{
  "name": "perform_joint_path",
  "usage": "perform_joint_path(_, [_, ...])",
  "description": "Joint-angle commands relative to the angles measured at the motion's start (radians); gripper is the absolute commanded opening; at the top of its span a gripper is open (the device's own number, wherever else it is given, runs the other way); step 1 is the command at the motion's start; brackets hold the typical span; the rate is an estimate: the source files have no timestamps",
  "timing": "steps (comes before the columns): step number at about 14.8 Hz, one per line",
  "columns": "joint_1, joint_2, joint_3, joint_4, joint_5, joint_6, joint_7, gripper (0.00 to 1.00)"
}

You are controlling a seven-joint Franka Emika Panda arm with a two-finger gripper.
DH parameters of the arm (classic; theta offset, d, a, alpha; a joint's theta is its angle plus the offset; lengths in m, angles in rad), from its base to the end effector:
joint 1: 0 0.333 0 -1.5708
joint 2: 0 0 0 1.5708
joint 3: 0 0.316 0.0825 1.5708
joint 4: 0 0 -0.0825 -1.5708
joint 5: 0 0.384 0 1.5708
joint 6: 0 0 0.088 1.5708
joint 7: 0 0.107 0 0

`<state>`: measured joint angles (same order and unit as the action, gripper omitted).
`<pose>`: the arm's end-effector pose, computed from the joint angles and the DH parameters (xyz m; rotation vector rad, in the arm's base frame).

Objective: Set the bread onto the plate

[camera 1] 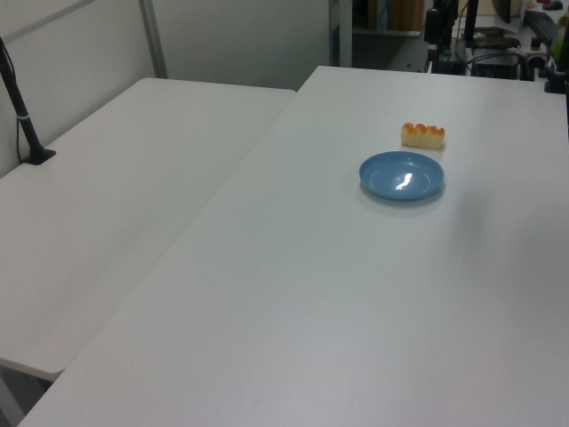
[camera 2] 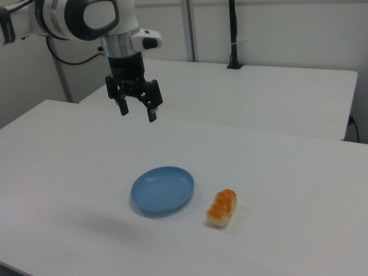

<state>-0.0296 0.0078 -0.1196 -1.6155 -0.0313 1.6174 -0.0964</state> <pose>0.5535 -0.0862 0.6031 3.1093 -0.0797 -0.0152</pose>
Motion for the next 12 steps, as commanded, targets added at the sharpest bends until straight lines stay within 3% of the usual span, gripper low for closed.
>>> perform_joint_path(1, [-0.004, -0.028, -0.014, 0.014, 0.023, 0.027, 0.101, 1.0])
perform_joint_path(12, [-0.004, -0.028, -0.014, 0.014, 0.024, 0.027, 0.112, 1.0])
